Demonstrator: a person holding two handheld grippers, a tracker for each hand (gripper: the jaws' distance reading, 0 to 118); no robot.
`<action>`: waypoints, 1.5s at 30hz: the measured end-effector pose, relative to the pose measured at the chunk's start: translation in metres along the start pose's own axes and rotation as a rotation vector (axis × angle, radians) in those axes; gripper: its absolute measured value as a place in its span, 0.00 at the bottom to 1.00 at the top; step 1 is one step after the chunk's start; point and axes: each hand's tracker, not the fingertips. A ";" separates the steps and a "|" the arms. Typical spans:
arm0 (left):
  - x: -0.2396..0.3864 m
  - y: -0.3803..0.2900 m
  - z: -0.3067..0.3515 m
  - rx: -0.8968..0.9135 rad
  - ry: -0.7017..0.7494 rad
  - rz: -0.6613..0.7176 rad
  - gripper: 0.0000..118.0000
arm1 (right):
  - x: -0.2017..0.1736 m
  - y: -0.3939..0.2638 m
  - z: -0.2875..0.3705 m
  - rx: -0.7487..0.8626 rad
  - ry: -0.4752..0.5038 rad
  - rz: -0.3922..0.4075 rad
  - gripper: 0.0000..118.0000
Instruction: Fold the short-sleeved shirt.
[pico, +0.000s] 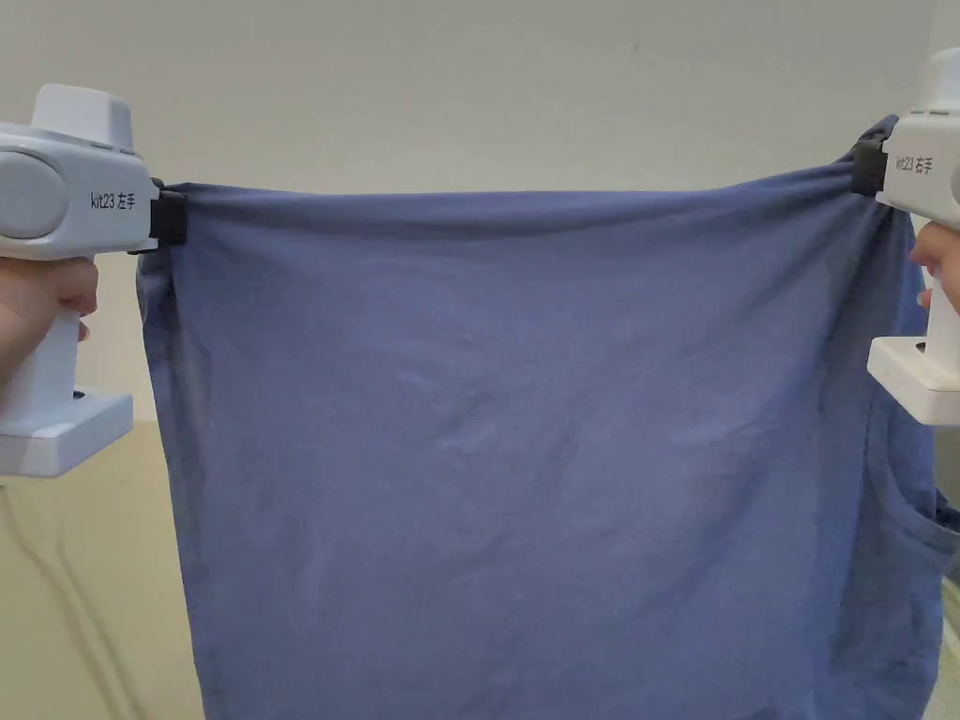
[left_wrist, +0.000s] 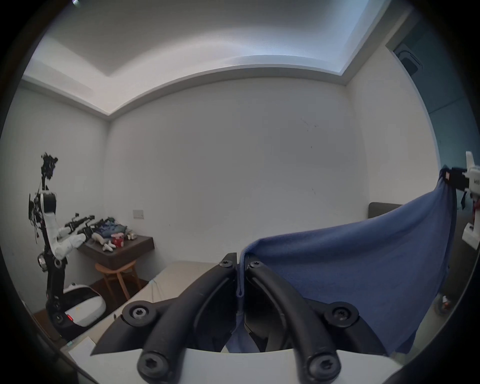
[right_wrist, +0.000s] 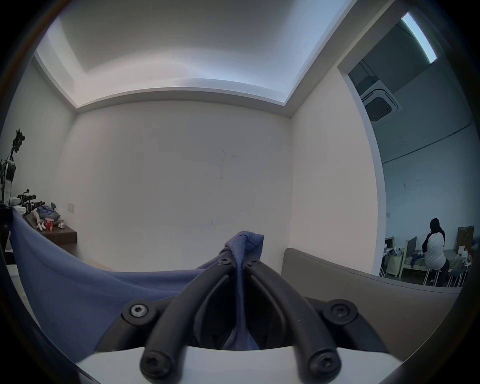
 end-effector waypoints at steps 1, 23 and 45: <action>0.001 -0.001 -0.005 0.011 -0.002 -0.003 0.00 | -0.001 -0.002 -0.004 0.014 -0.009 -0.004 0.03; 0.076 -0.226 -0.028 -0.220 -0.058 -0.006 0.00 | -0.010 -0.258 0.037 -0.299 0.070 0.028 0.03; 0.033 -0.317 0.210 -0.346 -0.185 0.094 0.00 | 0.047 -0.287 0.335 -0.376 0.219 -0.092 0.03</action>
